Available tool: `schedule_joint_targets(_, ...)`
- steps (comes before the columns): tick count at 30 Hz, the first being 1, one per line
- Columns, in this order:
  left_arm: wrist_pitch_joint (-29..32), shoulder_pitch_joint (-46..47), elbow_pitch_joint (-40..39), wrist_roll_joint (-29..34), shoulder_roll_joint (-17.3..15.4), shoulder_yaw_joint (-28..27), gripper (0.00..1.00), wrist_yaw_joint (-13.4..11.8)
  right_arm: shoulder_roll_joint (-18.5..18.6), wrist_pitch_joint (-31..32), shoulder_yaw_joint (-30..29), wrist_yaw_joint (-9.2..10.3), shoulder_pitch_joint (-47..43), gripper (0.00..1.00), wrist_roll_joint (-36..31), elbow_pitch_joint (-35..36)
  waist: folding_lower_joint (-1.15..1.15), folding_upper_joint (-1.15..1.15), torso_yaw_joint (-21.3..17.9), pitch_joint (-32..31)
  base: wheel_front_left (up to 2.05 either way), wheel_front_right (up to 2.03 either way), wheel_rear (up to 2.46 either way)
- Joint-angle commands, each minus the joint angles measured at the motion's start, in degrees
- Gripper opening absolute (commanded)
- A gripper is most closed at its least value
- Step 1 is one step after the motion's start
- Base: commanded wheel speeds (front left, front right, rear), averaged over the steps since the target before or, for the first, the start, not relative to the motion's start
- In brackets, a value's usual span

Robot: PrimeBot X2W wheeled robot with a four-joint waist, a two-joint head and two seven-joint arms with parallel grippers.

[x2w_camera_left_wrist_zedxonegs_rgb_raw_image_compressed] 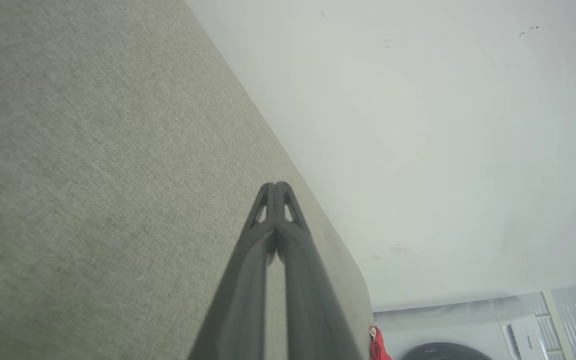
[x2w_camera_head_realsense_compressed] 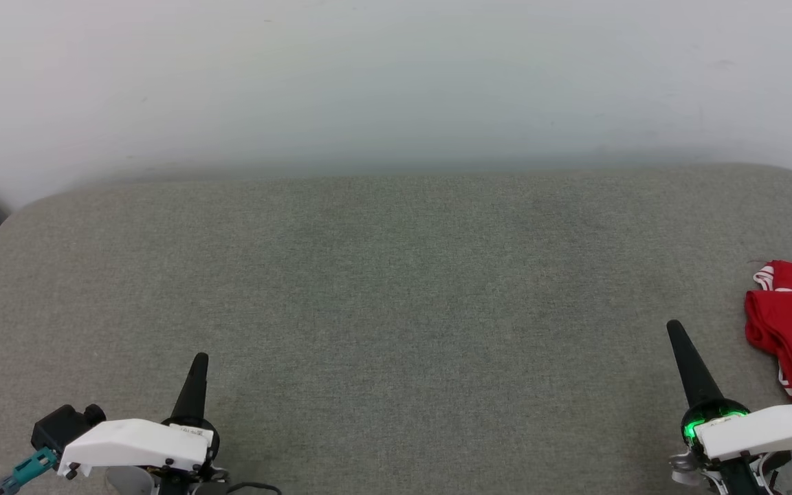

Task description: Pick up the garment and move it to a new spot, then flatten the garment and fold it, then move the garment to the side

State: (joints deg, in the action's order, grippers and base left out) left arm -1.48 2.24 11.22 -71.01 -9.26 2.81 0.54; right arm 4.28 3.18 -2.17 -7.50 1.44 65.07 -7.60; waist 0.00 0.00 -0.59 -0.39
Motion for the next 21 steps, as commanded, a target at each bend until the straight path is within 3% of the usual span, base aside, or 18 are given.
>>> schedule_joint_targets(1, 0.4, 1.3, -0.2, -1.2, 0.1, -0.8, 0.0, 0.6, 0.4, 0.2, -0.2, 0.0, 1.5, 0.0, 1.5, 0.1, 0.0, 0.0, 0.0, 0.0, 0.0, 0.0, 0.0)
schedule_joint_targets(21, 3.3, 2.5, 1.0, -9.6, 2.4, -4.0, 0.0, 3.2, 0.2, 0.9, -1.2, 0.01, 2.9, 0.0, 12.5, -2.6, 0.0, 0.0, 0.2, 0.2, 0.0, 0.0, 0.0)
